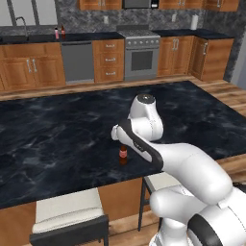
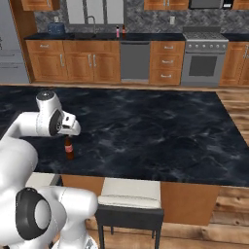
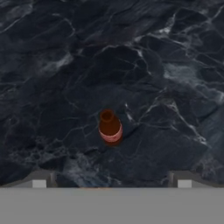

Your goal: Place the large bottle from the dining counter next to the other large bottle outside the sink, and place the small bottle from the dining counter next to the other small bottle inside the sink.

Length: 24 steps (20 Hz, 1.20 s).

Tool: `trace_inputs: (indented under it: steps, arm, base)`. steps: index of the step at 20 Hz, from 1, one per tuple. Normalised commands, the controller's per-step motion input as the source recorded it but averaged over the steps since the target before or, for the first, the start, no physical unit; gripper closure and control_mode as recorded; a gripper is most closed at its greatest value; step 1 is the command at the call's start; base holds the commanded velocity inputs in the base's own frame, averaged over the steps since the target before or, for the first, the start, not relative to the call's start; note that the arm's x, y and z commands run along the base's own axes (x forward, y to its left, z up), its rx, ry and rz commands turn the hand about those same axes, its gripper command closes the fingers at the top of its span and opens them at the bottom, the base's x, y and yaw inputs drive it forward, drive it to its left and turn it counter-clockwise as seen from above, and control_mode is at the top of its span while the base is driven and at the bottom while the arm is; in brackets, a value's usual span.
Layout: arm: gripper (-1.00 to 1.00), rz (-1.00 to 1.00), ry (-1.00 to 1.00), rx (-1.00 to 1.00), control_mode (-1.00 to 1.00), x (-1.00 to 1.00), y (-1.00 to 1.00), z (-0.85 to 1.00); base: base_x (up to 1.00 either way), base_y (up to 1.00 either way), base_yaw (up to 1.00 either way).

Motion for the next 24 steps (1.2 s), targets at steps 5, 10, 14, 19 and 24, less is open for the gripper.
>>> trace_inputs:
  steps: [5,10,14,19,24]
  arm:
    - [-1.00,0.00,0.05,0.00,-1.00,0.29,0.00,0.00]
    - [-1.00,0.00,0.02,0.00,-1.00,0.25,0.00,0.00]
    - [-1.00,0.00,0.00,0.00,-1.00,0.00,0.01,-0.02]
    - [-1.00,0.00,0.00,0.00,-1.00,0.00,0.02,-0.10]
    - [-1.00,0.00,0.00,0.00,-1.00,0.01,0.04,-0.16]
  base:
    - [0.00,0.00,0.00]
    - [0.00,0.00,0.00]
    - [0.00,0.00,0.00]
    - [0.00,0.00,0.00]
    - [0.00,0.00,0.00]
